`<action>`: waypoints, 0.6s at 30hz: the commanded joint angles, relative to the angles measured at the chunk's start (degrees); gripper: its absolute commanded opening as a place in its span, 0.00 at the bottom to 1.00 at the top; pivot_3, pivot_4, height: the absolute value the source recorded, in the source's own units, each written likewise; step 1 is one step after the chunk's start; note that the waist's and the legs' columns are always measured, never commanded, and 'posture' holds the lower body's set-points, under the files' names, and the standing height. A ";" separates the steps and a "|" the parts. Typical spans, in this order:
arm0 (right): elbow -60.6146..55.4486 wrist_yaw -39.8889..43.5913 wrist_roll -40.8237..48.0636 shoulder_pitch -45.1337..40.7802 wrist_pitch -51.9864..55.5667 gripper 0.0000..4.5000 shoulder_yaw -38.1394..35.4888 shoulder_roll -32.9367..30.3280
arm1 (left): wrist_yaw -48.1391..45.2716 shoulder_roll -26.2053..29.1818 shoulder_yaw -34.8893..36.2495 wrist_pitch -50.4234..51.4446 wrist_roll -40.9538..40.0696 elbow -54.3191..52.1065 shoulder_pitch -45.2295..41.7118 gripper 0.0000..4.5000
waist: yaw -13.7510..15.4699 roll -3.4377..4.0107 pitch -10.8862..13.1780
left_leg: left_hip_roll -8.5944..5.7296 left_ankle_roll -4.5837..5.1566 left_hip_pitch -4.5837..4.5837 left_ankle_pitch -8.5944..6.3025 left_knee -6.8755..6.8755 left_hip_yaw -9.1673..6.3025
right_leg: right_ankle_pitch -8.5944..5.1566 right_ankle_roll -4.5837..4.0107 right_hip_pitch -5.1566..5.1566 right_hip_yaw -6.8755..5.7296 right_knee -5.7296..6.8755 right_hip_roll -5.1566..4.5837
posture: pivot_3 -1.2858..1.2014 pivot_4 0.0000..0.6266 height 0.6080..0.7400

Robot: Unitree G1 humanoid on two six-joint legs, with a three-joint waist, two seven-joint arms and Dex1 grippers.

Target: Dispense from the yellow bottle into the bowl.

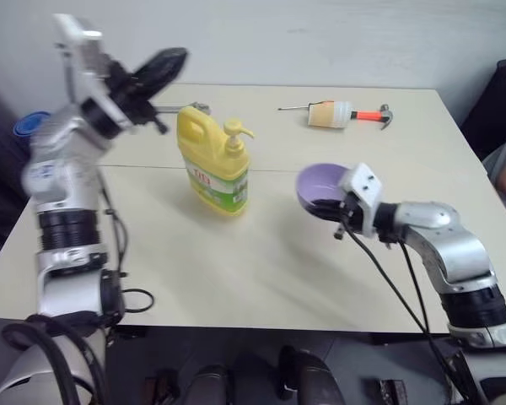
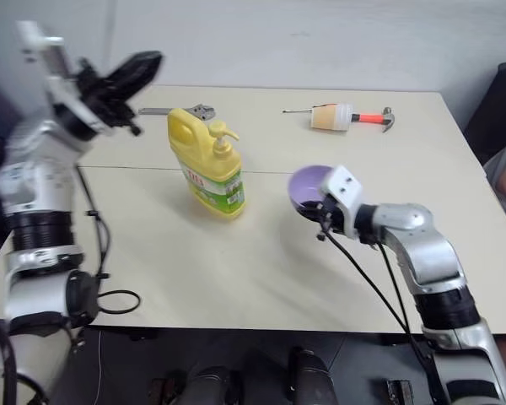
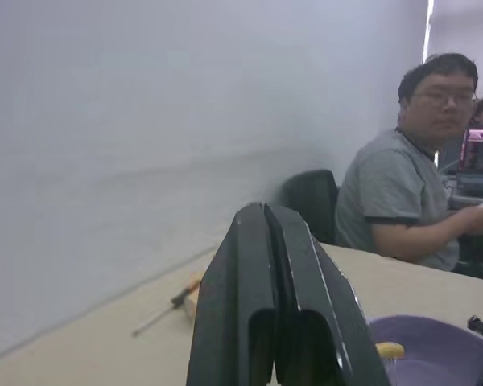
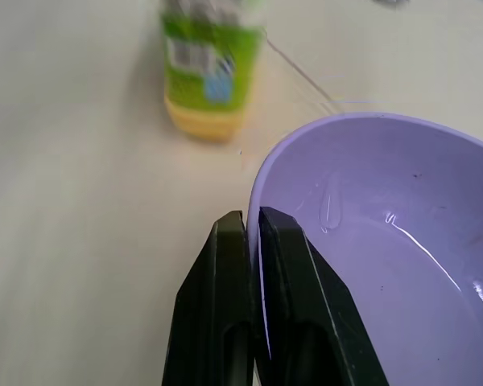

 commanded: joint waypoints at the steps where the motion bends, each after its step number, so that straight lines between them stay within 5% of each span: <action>1: 4.60 0.78 -1.50 4.26 -11.08 0.00 -4.19 -1.51 | -4.35 3.93 2.16 -2.17 0.10 -3.75 10.74 0.01 | -0.09 0.00 0.00 | 0.01 0.00 0.03 0.00 -0.01 0.02 | 0.00 0.00 0.01 0.01 0.00 0.01 | 0.52 0.24 1.00; 4: 13.71 0.77 -2.87 8.36 -25.33 0.00 -6.99 -0.55 | -5.92 6.48 3.77 -7.43 3.30 -4.98 25.00 0.01 | 0.00 -0.09 0.07 | 0.07 0.00 0.18 0.00 0.09 0.27 | 0.02 -0.04 0.10 0.13 0.15 0.03 | 0.52 0.24 1.00; 10: 26.14 2.12 -1.39 10.26 -34.70 0.00 -9.21 2.09 | -4.98 4.03 3.37 -13.60 5.68 -9.40 43.86 0.01 | 0.25 -0.17 0.11 | 0.17 0.03 0.34 0.04 0.14 0.39 | 0.12 -0.16 0.16 0.41 0.19 0.00 | 0.52 0.24 1.00; 12: 29.30 2.92 -1.01 10.30 -36.89 0.00 -9.69 2.86 | -4.01 2.64 2.66 -12.72 5.05 -12.18 47.78 0.09 | 0.35 -0.16 0.11 | 0.17 0.03 0.33 0.04 0.14 0.33 | 0.13 -0.17 0.16 0.55 0.19 -0.04 | 0.52 0.24 1.00; 18: 33.30 6.54 1.66 10.75 -44.79 0.42 -12.75 3.37 | -2.23 1.02 1.37 -10.54 4.53 -18.65 54.64 0.47 | 0.19 -0.16 0.10 | 0.18 0.03 0.40 0.03 0.11 0.34 | 0.15 -0.20 0.18 0.94 0.20 -0.06 | 0.52 0.24 1.00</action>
